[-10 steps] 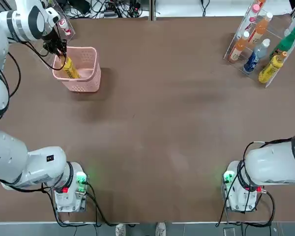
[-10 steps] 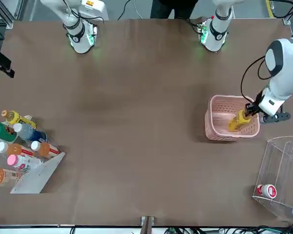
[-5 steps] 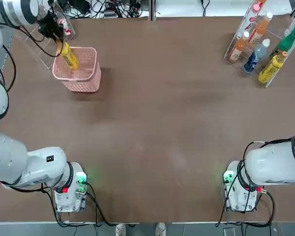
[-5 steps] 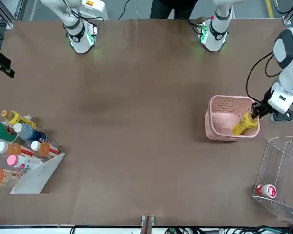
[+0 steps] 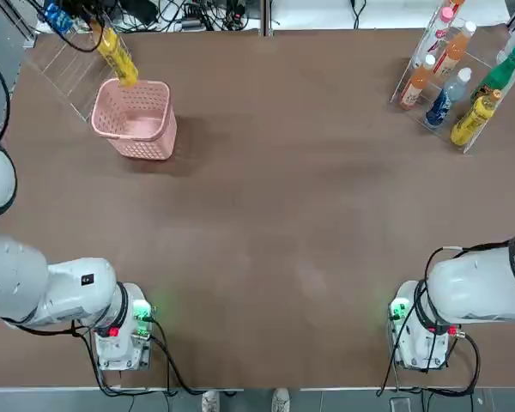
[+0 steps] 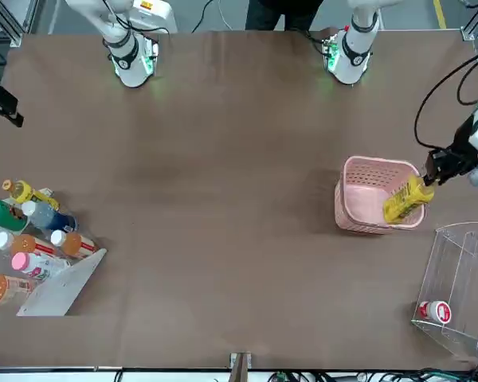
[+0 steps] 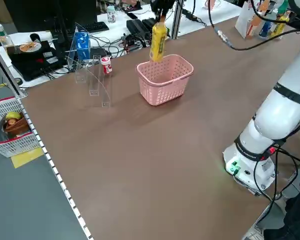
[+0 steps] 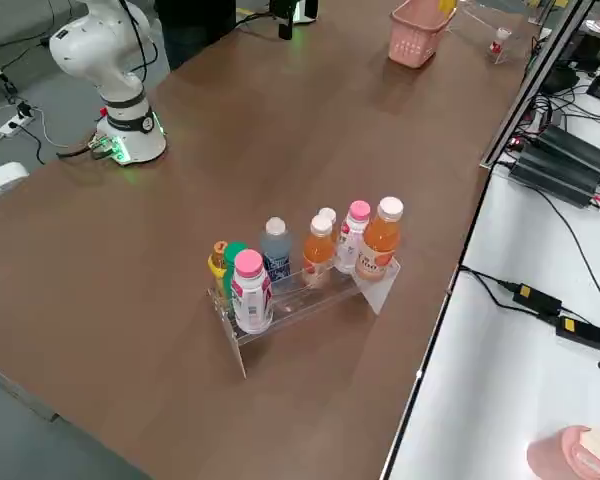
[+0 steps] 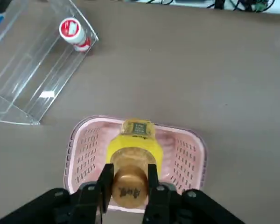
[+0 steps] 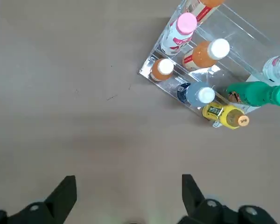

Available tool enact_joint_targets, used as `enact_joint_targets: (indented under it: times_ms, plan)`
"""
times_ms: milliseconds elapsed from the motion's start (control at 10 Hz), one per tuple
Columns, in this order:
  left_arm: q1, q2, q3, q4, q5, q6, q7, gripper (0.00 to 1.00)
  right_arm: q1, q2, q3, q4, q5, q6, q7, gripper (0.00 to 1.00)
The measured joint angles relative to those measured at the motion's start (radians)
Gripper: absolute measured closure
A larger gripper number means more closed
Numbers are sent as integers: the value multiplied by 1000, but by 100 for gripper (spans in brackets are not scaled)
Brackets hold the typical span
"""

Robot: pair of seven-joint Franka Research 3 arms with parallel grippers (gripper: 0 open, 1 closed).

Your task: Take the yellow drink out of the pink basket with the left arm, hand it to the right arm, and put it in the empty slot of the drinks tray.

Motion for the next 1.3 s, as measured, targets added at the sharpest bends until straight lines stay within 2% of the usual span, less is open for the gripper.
enact_joint_targets:
  times_ms: [300, 700, 1300]
  plan:
    - [-8, 7, 0, 90, 0, -64, 0, 67, 0, 0, 0, 0, 0, 0, 0, 0]
    - [-36, 57, -4, 231, 0, -167, -27, 67, -1, 0, 0, 0, 0, 0, 0, 0]
    - [-50, 104, -126, 274, -1, -175, -96, 67, -4, 0, -1, 0, 0, 1, 0, 0]
